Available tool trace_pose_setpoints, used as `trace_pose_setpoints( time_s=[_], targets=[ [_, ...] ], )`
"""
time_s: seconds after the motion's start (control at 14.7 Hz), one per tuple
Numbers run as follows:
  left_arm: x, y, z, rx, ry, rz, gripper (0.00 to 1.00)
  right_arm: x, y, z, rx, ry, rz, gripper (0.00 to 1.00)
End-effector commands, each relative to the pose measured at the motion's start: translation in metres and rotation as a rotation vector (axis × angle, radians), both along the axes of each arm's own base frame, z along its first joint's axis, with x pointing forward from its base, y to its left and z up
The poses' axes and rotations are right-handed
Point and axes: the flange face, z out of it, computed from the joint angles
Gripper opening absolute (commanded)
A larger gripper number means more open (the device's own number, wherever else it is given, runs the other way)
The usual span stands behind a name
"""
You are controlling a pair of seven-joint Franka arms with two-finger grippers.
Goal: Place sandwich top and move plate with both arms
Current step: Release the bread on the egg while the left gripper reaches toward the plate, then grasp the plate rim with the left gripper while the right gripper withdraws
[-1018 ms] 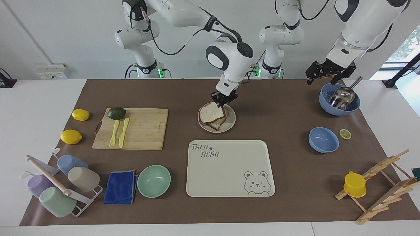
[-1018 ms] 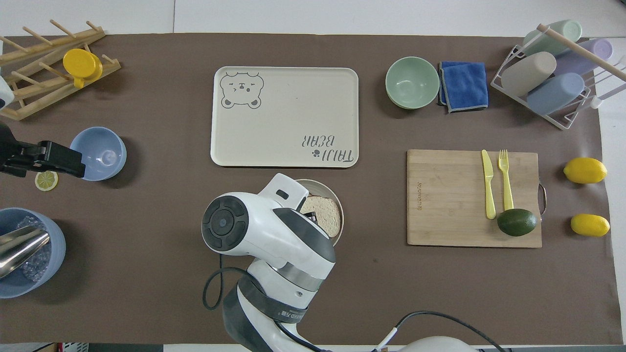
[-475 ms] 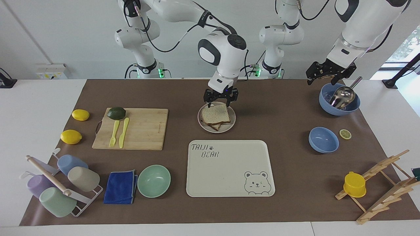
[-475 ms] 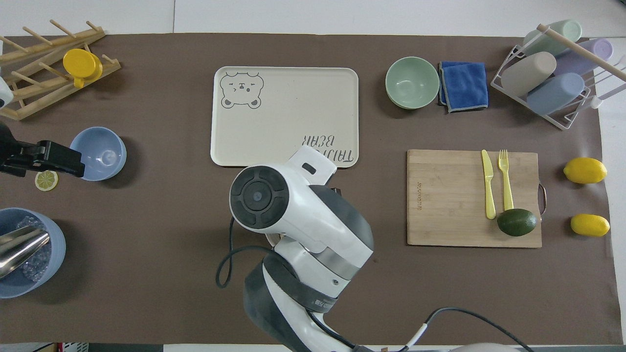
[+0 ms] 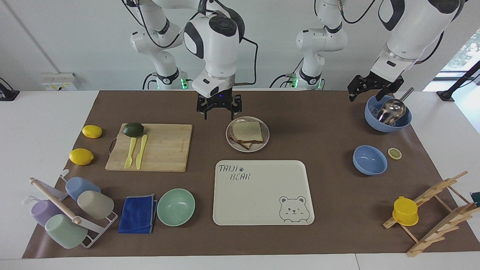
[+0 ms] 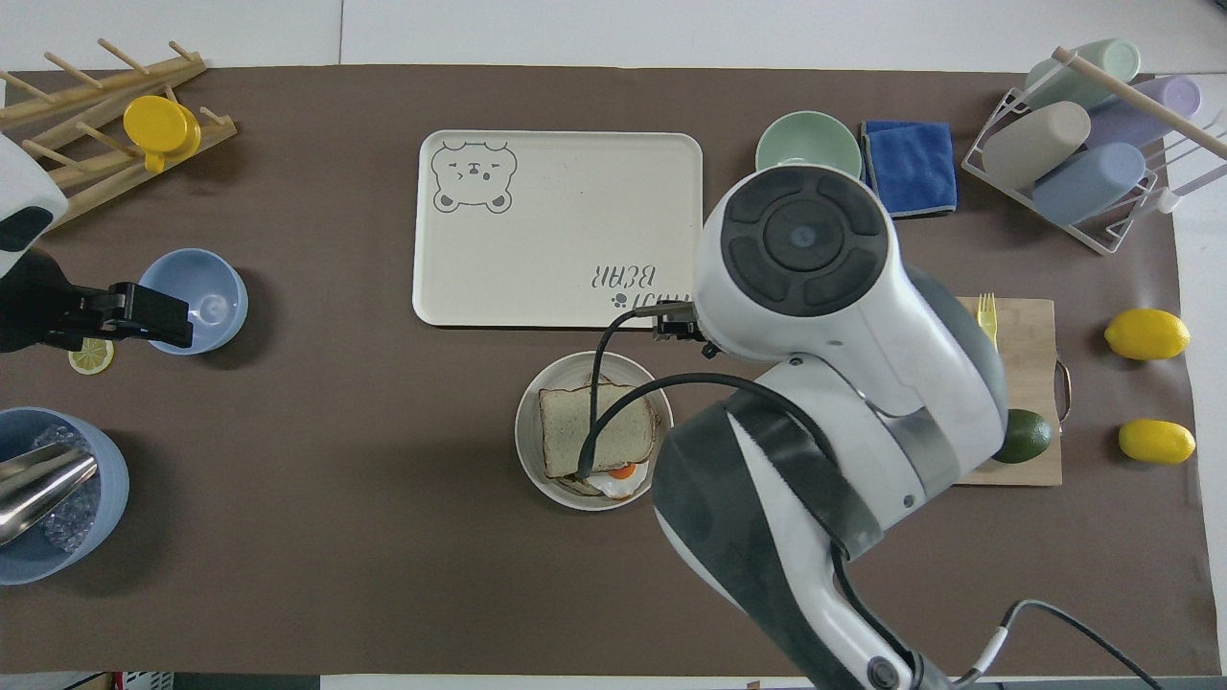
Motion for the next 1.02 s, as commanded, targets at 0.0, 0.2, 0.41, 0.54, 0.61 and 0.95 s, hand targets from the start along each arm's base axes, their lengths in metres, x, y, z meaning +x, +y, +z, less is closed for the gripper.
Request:
trace_pose_setpoints(
  time_s=[0.0, 0.2, 0.41, 0.54, 0.61, 0.95],
  targets=[
    [-0.022, -0.023, -0.024, -0.009, -0.012, -0.007, 1.00, 0.003, -0.064, 0.031, 0.001, 0.016, -0.046, 1.00],
    [-0.031, -0.069, -0.064, -0.018, -0.027, -0.046, 1.00, 0.006, -0.139, 0.052, 0.040, 0.062, -0.108, 1.00],
    [-0.046, -0.115, -0.110, -0.045, -0.037, -0.056, 1.00, 0.007, -0.181, 0.055, 0.039, 0.112, -0.035, 1.00],
    [-0.053, -0.143, -0.145, -0.056, -0.017, -0.064, 1.00, 0.009, -0.204, 0.057, 0.041, 0.117, 0.026, 1.00],
    [-0.056, -0.159, -0.160, -0.056, -0.012, -0.071, 1.00, 0.007, -0.204, 0.058, 0.041, 0.116, 0.033, 1.00],
    [-0.072, -0.194, -0.226, -0.087, -0.020, -0.072, 1.00, -0.015, -0.247, 0.059, 0.047, 0.127, 0.042, 1.00]
  ],
)
